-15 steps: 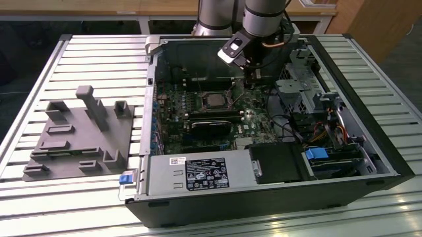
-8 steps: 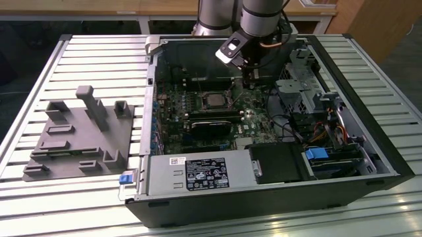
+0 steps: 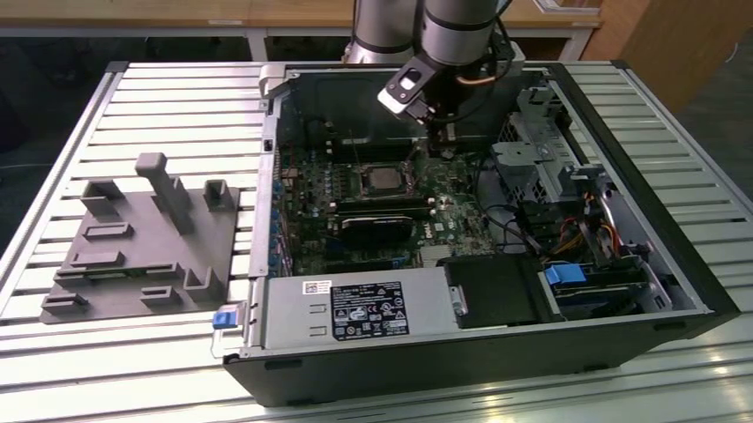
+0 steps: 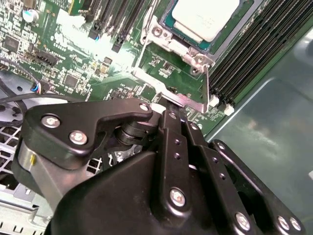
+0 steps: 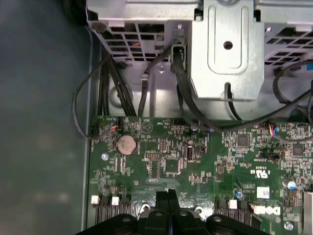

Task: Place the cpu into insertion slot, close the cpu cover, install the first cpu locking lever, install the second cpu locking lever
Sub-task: 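Close the cpu cover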

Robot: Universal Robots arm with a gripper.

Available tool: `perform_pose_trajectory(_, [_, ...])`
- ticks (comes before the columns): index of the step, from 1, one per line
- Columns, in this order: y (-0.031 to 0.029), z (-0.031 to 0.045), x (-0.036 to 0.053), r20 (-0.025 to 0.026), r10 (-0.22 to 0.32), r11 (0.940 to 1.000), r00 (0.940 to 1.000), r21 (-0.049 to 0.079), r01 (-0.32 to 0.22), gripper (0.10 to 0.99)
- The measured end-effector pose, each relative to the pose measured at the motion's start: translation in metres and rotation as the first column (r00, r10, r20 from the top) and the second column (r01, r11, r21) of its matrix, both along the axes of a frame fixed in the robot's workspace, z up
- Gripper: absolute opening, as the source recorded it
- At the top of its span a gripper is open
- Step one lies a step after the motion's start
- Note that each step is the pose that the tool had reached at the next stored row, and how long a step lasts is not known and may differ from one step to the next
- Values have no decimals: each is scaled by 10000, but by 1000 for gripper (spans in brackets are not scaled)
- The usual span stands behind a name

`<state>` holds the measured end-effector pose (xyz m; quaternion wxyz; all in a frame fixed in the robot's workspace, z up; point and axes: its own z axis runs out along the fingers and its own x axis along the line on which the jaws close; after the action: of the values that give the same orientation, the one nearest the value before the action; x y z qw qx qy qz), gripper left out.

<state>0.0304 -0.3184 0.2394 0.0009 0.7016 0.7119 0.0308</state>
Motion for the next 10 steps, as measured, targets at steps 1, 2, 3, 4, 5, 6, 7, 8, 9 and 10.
perform_pose_trajectory(1, [0, 0, -8, 0, 0, 10000, 10000, 0, 0, 106])
perform_pose_trajectory(2, [0, 0, -18, 0, 1, 10000, 10000, 0, -1, 106])
perform_pose_trajectory(3, [0, 0, -30, -1, 1, 10000, 10000, -1, -1, 106])
perform_pose_trajectory(4, [0, 0, -53, -1, 1, 10000, 10000, -1, -1, 106])
perform_pose_trajectory(5, [0, 0, -65, 0, 0, 10000, 10000, 0, 0, 106])
perform_pose_trajectory(6, [0, -1, -78, 0, 0, 10000, 10000, 0, 0, 106])
perform_pose_trajectory(7, [0, -2, -90, 0, 0, 10000, 10000, 1, 0, 106])
perform_pose_trajectory(8, [0, -2, -103, 0, 0, 10000, 10000, 1, 0, 106])
perform_pose_trajectory(9, [0, -3, -117, 0, 0, 10000, 10000, 0, 0, 106])
perform_pose_trajectory(10, [0, -4, -134, 0, 1, 10000, 10000, 1, -1, 106])
